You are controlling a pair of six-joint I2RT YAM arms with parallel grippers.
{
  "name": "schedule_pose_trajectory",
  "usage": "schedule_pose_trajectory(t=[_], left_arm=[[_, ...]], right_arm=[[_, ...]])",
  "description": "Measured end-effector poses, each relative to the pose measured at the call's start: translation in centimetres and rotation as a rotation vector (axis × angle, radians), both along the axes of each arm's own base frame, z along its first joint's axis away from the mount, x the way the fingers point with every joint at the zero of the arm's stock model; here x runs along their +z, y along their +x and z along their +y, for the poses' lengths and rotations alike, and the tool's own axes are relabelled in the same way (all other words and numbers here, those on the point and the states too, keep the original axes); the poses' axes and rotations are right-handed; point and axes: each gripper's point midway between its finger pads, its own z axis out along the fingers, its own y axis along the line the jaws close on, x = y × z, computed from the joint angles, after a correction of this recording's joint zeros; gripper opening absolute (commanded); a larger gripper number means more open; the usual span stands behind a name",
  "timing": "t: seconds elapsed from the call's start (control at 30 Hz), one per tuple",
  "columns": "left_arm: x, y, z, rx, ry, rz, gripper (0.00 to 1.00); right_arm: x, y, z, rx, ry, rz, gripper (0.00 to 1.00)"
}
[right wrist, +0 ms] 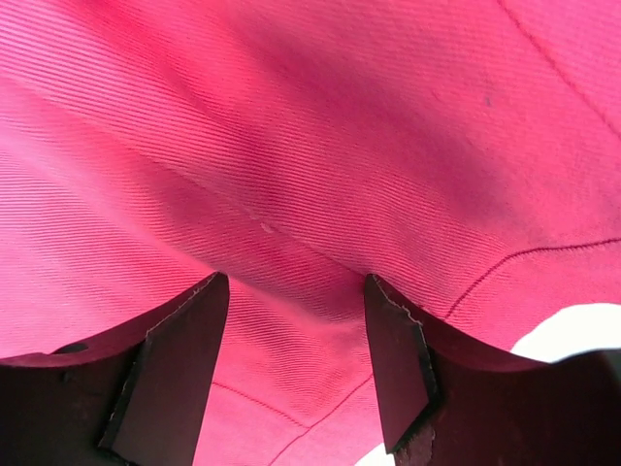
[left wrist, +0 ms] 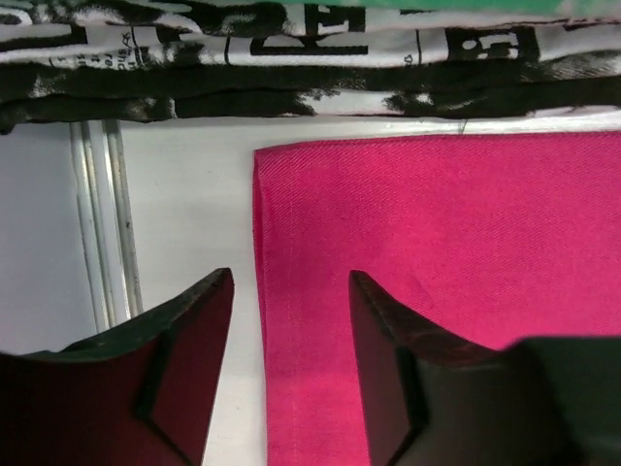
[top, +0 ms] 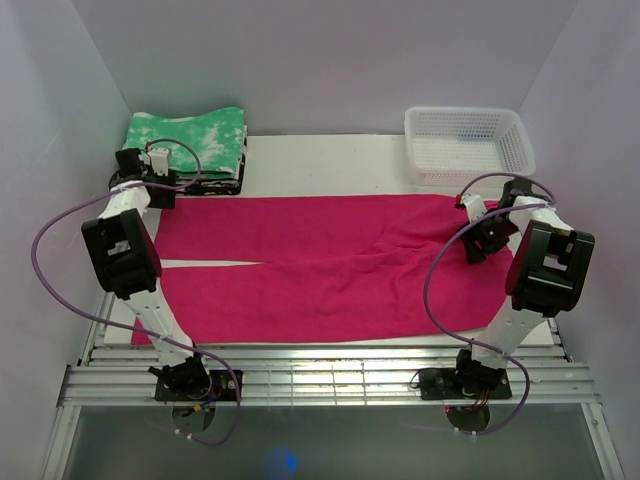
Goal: Fold and stack the trousers
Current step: Flatten the trousers out
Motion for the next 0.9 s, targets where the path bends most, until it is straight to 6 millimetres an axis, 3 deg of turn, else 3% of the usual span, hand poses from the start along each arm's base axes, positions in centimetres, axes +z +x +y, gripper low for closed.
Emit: schedule_pose_trajectory(t=[0.1,0.13,0.2,0.4,0.5,0.6,0.9], left_arm=[[0.9,0.1,0.1,-0.026,-0.035,-0.007,0.71],[1.7,0.4,-0.1,-0.046,-0.046,-0.021,0.76],[3.5,0.5,-0.6,-0.095,-0.075,-0.049,0.78],[9.6,-0.9,-5.4,-0.331,-0.202,-0.123,0.73],[10.4,-2.8,-8.2,-0.428,-0.285,-0.128,0.71],[9.5,-4.9,-10.5,-0.471,-0.387,-0.100,0.68],[4.8,-8.6,-13.3,-0.459,-0.574,0.019,0.68]], right_arm=[[1.2,0.2,0.8,0.005,0.043,-0.001,0.64],[1.8,0.4,1.0,0.008,0.058,-0.009,0.64],[3.5,1.0,1.7,0.018,0.095,-0.035,0.64],[10.0,5.4,2.5,0.025,0.161,-0.200,0.58],[11.9,7.8,2.1,-0.013,0.164,-0.264,0.43],[11.6,9.5,1.5,-0.073,0.165,-0.285,0.40],[5.8,12.7,-1.8,-0.312,0.132,-0.216,0.48]])
